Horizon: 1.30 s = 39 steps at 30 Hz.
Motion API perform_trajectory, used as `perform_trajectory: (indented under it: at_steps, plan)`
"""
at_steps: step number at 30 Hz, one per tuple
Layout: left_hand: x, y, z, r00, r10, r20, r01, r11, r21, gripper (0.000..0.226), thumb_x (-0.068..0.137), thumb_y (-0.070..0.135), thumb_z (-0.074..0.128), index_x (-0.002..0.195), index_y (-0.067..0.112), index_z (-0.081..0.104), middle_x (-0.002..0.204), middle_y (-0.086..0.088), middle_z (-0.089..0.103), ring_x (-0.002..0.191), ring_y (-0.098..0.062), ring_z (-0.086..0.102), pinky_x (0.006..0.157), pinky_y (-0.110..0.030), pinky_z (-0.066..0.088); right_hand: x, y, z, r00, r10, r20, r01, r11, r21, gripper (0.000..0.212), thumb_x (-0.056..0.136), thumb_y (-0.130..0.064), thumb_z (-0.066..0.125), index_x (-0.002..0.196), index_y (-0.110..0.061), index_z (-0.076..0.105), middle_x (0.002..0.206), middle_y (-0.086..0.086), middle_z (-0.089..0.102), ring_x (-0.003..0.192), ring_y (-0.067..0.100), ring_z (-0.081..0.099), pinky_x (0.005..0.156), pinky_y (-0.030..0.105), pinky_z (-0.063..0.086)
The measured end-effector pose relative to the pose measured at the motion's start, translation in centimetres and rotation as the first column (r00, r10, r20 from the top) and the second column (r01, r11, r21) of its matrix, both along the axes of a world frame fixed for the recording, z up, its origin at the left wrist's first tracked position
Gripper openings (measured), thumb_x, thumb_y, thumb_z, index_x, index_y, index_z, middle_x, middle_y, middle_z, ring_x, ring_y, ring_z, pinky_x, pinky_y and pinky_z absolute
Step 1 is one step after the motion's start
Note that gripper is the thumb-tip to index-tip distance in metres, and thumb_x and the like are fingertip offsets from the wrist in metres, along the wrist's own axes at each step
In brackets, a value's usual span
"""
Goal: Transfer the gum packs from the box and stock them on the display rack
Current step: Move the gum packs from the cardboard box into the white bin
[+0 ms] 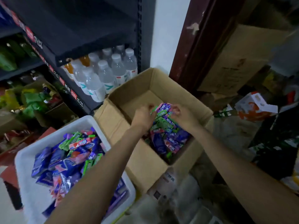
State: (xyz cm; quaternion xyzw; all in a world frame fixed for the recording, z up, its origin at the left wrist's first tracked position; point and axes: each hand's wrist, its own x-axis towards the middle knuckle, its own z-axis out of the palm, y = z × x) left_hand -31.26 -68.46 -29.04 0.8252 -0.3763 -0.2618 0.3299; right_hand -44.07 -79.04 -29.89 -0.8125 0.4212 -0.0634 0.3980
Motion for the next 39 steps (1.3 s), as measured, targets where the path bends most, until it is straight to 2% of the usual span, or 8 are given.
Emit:
perform_trajectory:
  at_steps: [5,7,12,16,23,28,33,39]
  plan:
    - [-0.7,-4.9,-4.5,0.991,0.084,-0.102,-0.053,0.959,0.279,0.041,0.096,0.019,0.05,0.135,0.008,0.044,0.132,-0.018,0.054,0.119,-0.033,0.052,0.092,-0.032,0.04,0.3,-5.6,-3.9,0.981,0.165,-0.099,-0.147,0.975,0.169,0.058,0.087,-0.022,0.063,0.139,-0.021,0.038,0.138,0.005,0.047,0.123,0.024,0.049,0.102,0.046,0.041]
    - [-0.6,-5.7,-6.1,0.984,0.121,-0.129,-0.074,0.943,0.324,0.044,0.096,0.018,0.049,0.138,0.008,0.039,0.135,-0.019,0.05,0.121,-0.033,0.05,0.093,-0.032,0.039,0.7,-6.6,-4.9,0.955,0.242,-0.172,-0.212,0.961,0.176,0.069,0.085,-0.028,0.066,0.144,-0.024,0.03,0.148,0.004,0.033,0.133,0.023,0.037,0.11,0.044,0.032]
    - [0.6,-8.0,-8.9,0.986,0.101,-0.132,-0.06,0.956,0.286,0.057,0.094,0.017,0.055,0.145,0.009,0.031,0.149,-0.013,0.034,0.134,-0.028,0.036,0.109,-0.031,0.029,1.6,-8.8,-7.8,0.883,0.36,-0.3,-0.322,0.932,0.168,0.077,0.09,-0.029,0.06,0.151,-0.02,0.013,0.158,0.0,0.009,0.143,0.016,0.014,0.105,0.023,0.015]
    - [1.2,-10.1,-10.2,0.994,0.014,-0.104,0.017,0.955,0.297,0.068,0.087,0.023,0.067,0.143,0.007,0.033,0.144,-0.015,0.041,0.132,-0.029,0.037,0.106,-0.03,0.029,2.0,-8.7,-9.4,0.824,0.416,-0.384,-0.386,0.909,0.158,0.08,0.091,-0.03,0.059,0.15,-0.009,0.009,0.159,0.006,0.003,0.146,0.022,0.006,0.115,0.031,0.012]
    - [1.6,-9.1,-11.6,0.993,0.106,-0.052,-0.077,0.914,0.399,0.07,0.078,0.036,0.074,0.139,0.019,0.044,0.134,-0.014,0.042,0.123,-0.034,0.042,0.105,-0.043,0.037,2.0,-9.4,-9.7,0.81,0.471,-0.349,-0.431,0.882,0.189,0.079,0.09,-0.023,0.061,0.15,-0.007,0.011,0.159,0.005,0.003,0.146,0.018,0.004,0.115,0.027,0.008]
    - [2.4,-7.4,-11.7,0.996,0.082,-0.035,-0.055,0.875,0.482,0.068,0.077,0.038,0.075,0.136,0.019,0.047,0.128,-0.017,0.047,0.119,-0.035,0.045,0.101,-0.041,0.039,3.0,-8.7,-9.5,0.866,0.415,-0.28,-0.394,0.91,0.131,0.071,0.088,-0.013,0.063,0.147,-0.012,0.025,0.156,0.006,0.018,0.143,0.021,0.016,0.113,0.027,0.016]
    - [2.0,-6.8,-12.0,0.998,0.068,0.014,-0.067,0.891,0.449,0.07,0.077,0.032,0.075,0.138,0.02,0.042,0.13,-0.013,0.042,0.123,-0.032,0.041,0.103,-0.042,0.036,3.7,-8.3,-9.8,0.852,0.367,-0.375,-0.375,0.926,0.054,0.073,0.086,-0.023,0.066,0.147,-0.016,0.026,0.156,0.011,0.013,0.142,0.032,0.013,0.114,0.038,0.019]
    - [2.4,-7.5,-11.9,0.993,0.082,0.08,-0.108,0.898,0.427,0.059,0.082,0.025,0.07,0.136,0.021,0.046,0.13,-0.015,0.05,0.119,-0.034,0.048,0.097,-0.04,0.042,4.4,-7.8,-9.8,0.827,0.349,-0.441,-0.368,0.929,0.045,0.084,0.079,-0.038,0.072,0.145,-0.013,0.026,0.146,0.021,0.027,0.136,0.035,0.019,0.107,0.041,0.028]
